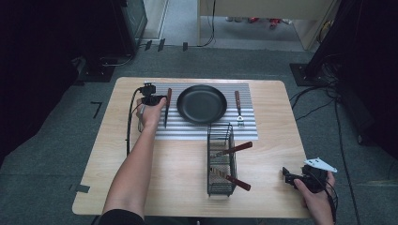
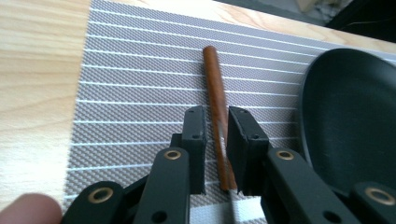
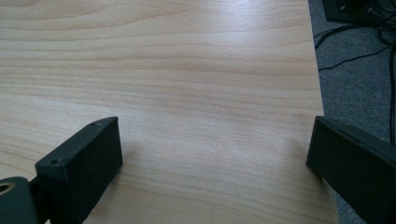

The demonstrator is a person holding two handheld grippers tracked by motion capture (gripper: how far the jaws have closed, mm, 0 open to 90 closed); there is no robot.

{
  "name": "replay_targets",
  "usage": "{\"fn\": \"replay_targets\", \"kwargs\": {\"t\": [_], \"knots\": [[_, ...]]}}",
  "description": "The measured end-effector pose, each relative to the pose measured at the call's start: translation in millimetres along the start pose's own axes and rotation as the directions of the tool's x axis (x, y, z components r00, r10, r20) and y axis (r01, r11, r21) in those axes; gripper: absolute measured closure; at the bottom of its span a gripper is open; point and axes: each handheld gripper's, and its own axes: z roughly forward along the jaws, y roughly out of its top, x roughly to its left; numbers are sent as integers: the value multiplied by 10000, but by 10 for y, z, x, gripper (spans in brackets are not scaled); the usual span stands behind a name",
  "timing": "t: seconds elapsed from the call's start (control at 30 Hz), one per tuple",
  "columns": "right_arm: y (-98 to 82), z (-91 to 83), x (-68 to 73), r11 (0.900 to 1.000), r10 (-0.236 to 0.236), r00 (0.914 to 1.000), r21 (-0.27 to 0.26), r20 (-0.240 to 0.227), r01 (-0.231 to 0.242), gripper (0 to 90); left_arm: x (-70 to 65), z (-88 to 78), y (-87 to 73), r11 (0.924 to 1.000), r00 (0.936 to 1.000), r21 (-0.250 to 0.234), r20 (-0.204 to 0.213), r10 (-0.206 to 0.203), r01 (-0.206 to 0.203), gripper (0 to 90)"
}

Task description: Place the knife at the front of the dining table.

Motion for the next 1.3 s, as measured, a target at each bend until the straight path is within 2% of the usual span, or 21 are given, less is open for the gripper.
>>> {"fn": "replay_targets", "kwargs": {"t": [0.03, 0.1, 0.17, 0.23, 0.3, 0.43, 0.5, 0.6, 0.73, 0.83, 0.87, 0.93, 1.13, 1.17, 1.3], "knots": [[0, 0, 0, 10000, 0, 10000, 0, 0, 0, 26, 0, 0, 0, 10000, 10000, 0, 0, 0, 0, 782], [0, 0, -1, 10000, -14, 10000, 3, -2, 14, 26, -32, 9, -17, 9995, 9996, 54, -39, 297, -297, 788], [0, 0, 0, 10000, -13, 10000, 6, 8, 13, 26, -39, 48, -54, 9985, 9990, 312, -39, 442, -440, 813], [0, 0, 1, 10000, -16, 10000, 5, 8, 16, 26, -30, 55, -65, 9983, 9990, 374, -42, 440, -438, 818], [0, 0, 2, 10000, -8, 10000, 14, 8, 8, 27, -3, 61, -79, 9988, 9996, 403, 74, 261, -264, 807], [0, 0, 1, 10000, -19, 10000, 8, 11, 19, 26, 22, 35, -74, 9994, 9998, 296, -71, 195, -193, 827], [0, 0, 1, 10000, -17, 10000, 8, 12, 17, 27, 43, 21, -68, 9996, 9999, 271, 34, 110, -110, 826], [0, 1, 1, 10000, -19, 10000, 6, 13, 19, 26, 44, 7, -60, 9997, 9998, 210, -85, 155, -153, 798], [0, 0, 2, 10000, -4, 10000, 14, 10, 4, 26, -8, 23, -51, 9997, 9998, 186, -78, 171, -170, 709], [0, 0, 2, 10000, -9, 10000, 15, 9, 9, 26, -66, 77, -60, 9973, 9974, 468, -423, 585, -565, 695], [0, 0, 2, 10000, -10, 10000, 14, 9, 10, 26, -96, 102, -79, 9955, 9912, 376, -965, 903, -870, 713], [0, 0, 2, 10000, -7, 10000, 16, 8, 7, 26, -102, 116, -91, 9949, 9910, 376, -923, 965, -934, 764], [0, 1, 1, 10000, -17, 10000, 8, 9, 17, 27, -96, 135, -93, 9973, 9936, 258, -871, 712, -692, 780], [0, 1, 1, 10000, -19, 10000, 6, 9, 19, 26, -86, 135, -91, 9988, 9952, 216, -868, 461, -443, 781], [0, 0, 0, 10000, -19, 10000, 8, 5, 19, 26, -82, 133, -98, 9998, 9957, 140, -908, 184, -172, 781]]}}
